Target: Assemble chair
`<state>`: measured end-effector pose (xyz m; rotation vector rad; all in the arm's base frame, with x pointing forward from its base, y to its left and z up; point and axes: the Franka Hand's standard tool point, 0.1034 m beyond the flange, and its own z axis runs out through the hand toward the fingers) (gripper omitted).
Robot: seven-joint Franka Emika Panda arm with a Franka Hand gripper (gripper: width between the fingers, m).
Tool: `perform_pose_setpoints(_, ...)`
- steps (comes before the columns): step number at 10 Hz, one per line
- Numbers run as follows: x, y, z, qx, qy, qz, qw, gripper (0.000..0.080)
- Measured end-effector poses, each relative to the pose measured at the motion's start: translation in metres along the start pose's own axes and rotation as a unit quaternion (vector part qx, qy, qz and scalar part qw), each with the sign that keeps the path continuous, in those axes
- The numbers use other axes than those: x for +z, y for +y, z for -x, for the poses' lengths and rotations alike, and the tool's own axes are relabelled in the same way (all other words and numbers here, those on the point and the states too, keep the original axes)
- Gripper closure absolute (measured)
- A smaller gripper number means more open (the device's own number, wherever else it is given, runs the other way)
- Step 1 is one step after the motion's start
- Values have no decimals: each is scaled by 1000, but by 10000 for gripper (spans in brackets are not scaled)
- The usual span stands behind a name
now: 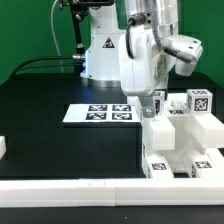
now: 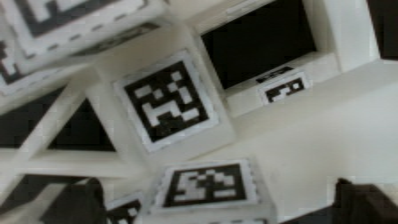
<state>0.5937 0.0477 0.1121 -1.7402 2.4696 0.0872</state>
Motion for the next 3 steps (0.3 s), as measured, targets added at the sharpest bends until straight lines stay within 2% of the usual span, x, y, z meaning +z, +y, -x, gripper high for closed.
perform_pose_setpoints(3, -20, -3, 8, -9, -14, -4, 1000, 150)
